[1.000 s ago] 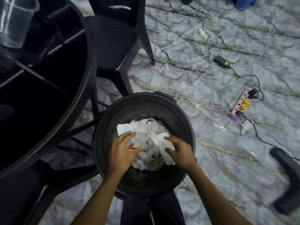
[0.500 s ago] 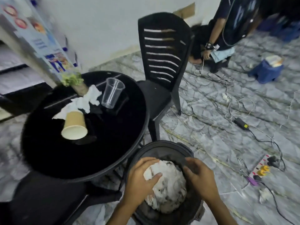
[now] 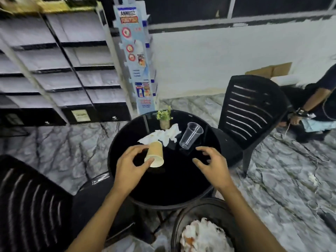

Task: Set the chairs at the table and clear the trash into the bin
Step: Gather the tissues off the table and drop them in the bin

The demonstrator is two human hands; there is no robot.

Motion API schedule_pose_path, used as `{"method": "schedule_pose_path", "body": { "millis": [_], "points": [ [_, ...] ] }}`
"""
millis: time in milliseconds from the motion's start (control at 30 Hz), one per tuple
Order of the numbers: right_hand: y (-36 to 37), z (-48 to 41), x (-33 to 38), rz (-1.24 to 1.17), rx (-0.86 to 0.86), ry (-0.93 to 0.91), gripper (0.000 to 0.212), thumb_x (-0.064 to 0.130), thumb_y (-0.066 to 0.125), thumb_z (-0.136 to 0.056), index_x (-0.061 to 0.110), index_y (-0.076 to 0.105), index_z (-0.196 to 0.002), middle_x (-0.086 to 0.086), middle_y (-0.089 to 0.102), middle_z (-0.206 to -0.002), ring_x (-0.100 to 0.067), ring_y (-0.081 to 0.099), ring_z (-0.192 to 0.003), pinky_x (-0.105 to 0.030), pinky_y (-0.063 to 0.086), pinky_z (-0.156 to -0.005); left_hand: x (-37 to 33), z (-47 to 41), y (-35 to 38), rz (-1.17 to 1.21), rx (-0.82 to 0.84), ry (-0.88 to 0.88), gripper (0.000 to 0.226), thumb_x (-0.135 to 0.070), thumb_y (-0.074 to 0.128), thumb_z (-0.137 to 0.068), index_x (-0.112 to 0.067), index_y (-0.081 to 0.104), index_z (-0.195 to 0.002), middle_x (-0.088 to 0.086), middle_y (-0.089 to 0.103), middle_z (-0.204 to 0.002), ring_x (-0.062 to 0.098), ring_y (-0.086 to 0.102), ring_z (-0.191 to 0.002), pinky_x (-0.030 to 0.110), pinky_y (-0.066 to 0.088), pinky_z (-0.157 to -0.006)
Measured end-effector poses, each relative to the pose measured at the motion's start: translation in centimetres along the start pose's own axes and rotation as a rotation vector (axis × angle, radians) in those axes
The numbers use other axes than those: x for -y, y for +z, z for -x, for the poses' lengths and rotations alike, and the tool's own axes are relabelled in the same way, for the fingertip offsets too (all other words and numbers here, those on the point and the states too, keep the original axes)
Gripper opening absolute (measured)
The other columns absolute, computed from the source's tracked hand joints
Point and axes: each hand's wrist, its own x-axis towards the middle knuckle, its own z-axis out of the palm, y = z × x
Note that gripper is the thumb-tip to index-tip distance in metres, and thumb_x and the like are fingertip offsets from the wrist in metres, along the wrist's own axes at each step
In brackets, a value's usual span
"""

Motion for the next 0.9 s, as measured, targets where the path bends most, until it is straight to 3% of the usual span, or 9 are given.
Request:
{"method": "schedule_pose_path", "body": {
  "millis": [133, 333, 500, 667, 800, 900],
  "points": [
    [3.1, -5.1, 1.3, 0.021, 0.029, -0.045, 0.037, 0.028, 0.075, -0.078, 0.026, 0.064, -0.113, 0.015, 0.058, -0.110, -0.009, 0.056, -0.106, -0.030, 0.049, -0.091, 3.3, -4.7, -0.8, 0.026, 0.010, -0.057, 0.044, -0.032, 0.080, -0.076, -0.035, 0.066, -0.117, -0.023, 0.059, -0.116, -0.004, 0.056, -0.108, 0.017, 0.043, -0.090],
    [8.6, -12.7, 0.9, 0.072, 0.089, -0.006, 0.040, 0.024, 0.074, -0.080, 0.022, 0.063, -0.118, 0.006, 0.060, -0.121, -0.011, 0.054, -0.111, -0.007, 0.033, -0.088, 8.7, -12.2, 1.9, 0.023, 0.103, -0.071, 0.045, -0.032, 0.081, -0.076, -0.034, 0.066, -0.119, -0.018, 0.061, -0.116, 0.000, 0.057, -0.107, 0.022, 0.047, -0.092],
    [12.7, -18.0, -1.1, 0.126, 0.127, 0.027, 0.043, 0.023, 0.074, -0.081, 0.020, 0.060, -0.121, 0.000, 0.058, -0.128, -0.015, 0.050, -0.118, -0.021, 0.036, -0.097, 13.3, -17.6, 4.7, 0.009, 0.182, -0.076, 0.045, -0.031, 0.079, -0.078, -0.031, 0.066, -0.121, -0.018, 0.059, -0.116, -0.001, 0.056, -0.107, 0.019, 0.043, -0.094],
    [15.7, -21.9, -3.9, 0.187, 0.139, 0.049, 0.047, 0.023, 0.074, -0.081, 0.020, 0.058, -0.125, -0.001, 0.053, -0.135, -0.019, 0.044, -0.127, -0.022, 0.030, -0.102, 17.7, -21.3, 7.4, 0.007, 0.249, -0.104, 0.047, -0.029, 0.078, -0.079, -0.032, 0.064, -0.124, -0.012, 0.058, -0.125, 0.006, 0.056, -0.113, 0.022, 0.042, -0.097],
    [17.9, -23.8, -6.2, 0.200, 0.152, 0.089, 0.051, 0.021, 0.072, -0.082, 0.020, 0.055, -0.130, -0.002, 0.043, -0.145, -0.020, 0.037, -0.136, -0.033, 0.033, -0.112, 20.3, -22.9, 9.6, -0.026, 0.313, -0.089, 0.048, -0.031, 0.078, -0.079, -0.033, 0.063, -0.125, -0.013, 0.057, -0.127, 0.008, 0.054, -0.118, 0.034, 0.046, -0.101],
    [19.2, -24.5, -7.2, 0.212, 0.171, 0.134, 0.056, 0.021, 0.071, -0.083, 0.021, 0.051, -0.135, -0.003, 0.032, -0.154, -0.020, 0.025, -0.143, -0.024, 0.020, -0.111, 21.3, -23.3, 11.0, -0.008, 0.351, -0.080, 0.050, -0.035, 0.079, -0.077, -0.037, 0.062, -0.124, -0.018, 0.056, -0.125, 0.008, 0.053, -0.120, 0.036, 0.046, -0.100]
  ]
}}
